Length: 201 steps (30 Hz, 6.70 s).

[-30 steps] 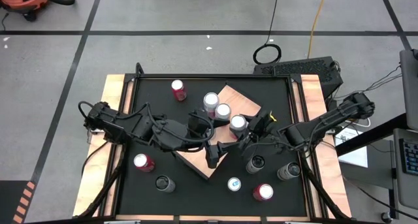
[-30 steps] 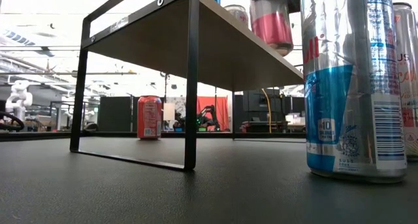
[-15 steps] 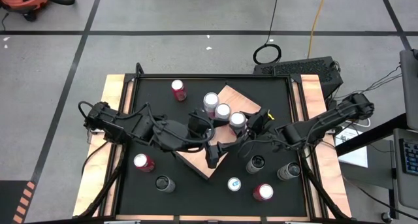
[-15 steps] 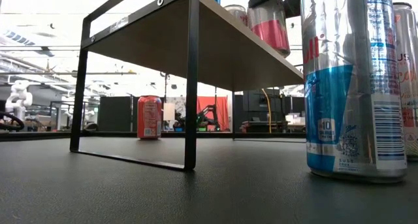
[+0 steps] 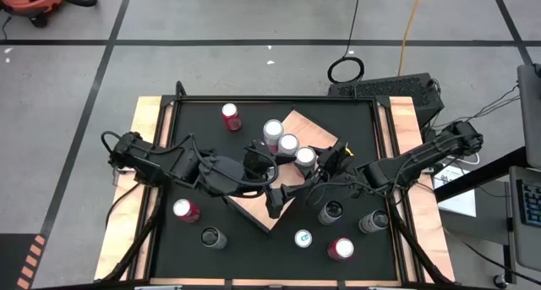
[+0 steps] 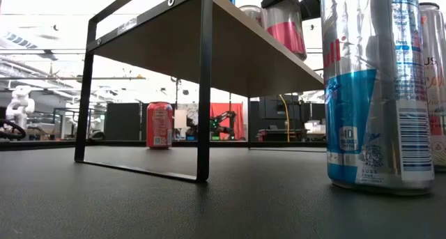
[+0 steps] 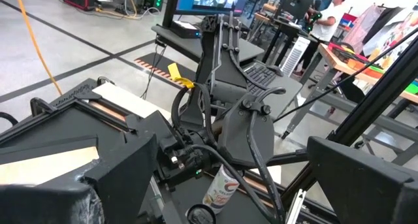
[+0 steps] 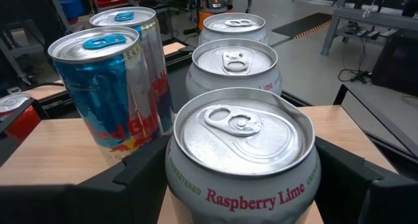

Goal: Place canned beverage on shelf
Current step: Put the pink-white soda can on the shelf aligned with the pink-white soda can

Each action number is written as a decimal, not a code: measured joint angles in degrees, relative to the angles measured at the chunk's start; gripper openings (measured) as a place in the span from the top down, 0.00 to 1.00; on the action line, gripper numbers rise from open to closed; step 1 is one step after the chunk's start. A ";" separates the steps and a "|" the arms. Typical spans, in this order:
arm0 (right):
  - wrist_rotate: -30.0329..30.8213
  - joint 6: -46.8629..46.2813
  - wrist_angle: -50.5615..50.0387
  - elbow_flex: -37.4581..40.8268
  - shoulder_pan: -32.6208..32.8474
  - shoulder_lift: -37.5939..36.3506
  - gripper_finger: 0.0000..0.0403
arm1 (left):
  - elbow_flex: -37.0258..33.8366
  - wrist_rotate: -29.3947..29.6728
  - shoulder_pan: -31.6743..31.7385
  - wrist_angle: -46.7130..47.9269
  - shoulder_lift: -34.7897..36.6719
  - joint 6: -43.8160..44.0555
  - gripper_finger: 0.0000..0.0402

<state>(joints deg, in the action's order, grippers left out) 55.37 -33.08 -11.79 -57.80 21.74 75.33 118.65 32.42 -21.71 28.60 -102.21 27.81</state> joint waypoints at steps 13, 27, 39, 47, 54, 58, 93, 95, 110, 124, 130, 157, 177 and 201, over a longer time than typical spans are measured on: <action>-0.15 -0.27 -0.43 -0.07 0.00 -0.02 0.31 | 0.00 0.00 0.00 0.00 0.00 0.29 0.03; -1.51 -0.48 -0.42 -0.11 -0.02 -0.06 0.31 | 0.00 0.00 0.00 -0.02 0.00 0.42 0.03; -3.00 -2.18 -1.62 -0.13 -0.43 -0.08 0.21 | 0.00 -0.02 0.00 -0.20 0.00 0.42 0.03; -6.77 -2.04 -1.73 -0.13 -1.18 -0.08 0.21 | 0.00 -0.02 0.00 -0.20 0.00 0.44 0.03; -7.51 -2.14 -1.81 -0.13 -1.16 -0.53 0.21 | 0.00 -0.02 -0.01 -0.19 0.00 0.43 0.03; -7.45 -1.41 -1.92 -0.11 -1.16 -0.82 0.21 | 0.00 -0.02 -0.07 -0.17 0.00 0.44 0.03; -8.37 7.88 3.87 -0.04 -2.99 -0.87 0.20 | 0.00 -0.05 -0.44 -0.07 0.00 0.46 0.03; -7.89 8.35 3.85 -0.04 -2.99 -0.87 0.20 | 0.00 -0.06 -0.44 -0.07 0.00 0.46 0.03; -8.84 12.88 7.01 -0.04 -3.02 -2.94 0.20 | 0.00 -0.07 -0.44 -0.02 0.00 0.46 0.03; -9.07 15.25 1.79 -0.07 2.38 -12.52 0.21 | 0.00 -0.07 -1.14 0.02 0.00 0.51 0.03; -9.14 3.75 -8.50 -0.11 8.17 -13.72 0.26 | 0.00 0.38 -1.70 1.23 0.00 0.44 0.03; -17.20 5.43 0.59 -0.09 7.38 -3.24 0.71 | 0.00 2.21 -0.81 3.70 1.95 1.80 0.03; -21.18 8.74 0.45 -0.09 1.59 -3.25 0.75 | 0.00 2.47 -0.81 3.41 1.92 1.91 0.03; -20.52 9.99 0.36 -0.09 1.34 -3.25 0.75 | 0.00 2.58 -0.81 3.69 1.92 1.84 0.03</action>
<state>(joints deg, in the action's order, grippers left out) 34.86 -23.09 -11.43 -57.89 23.08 72.07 118.65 35.00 -22.52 32.29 -100.29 29.65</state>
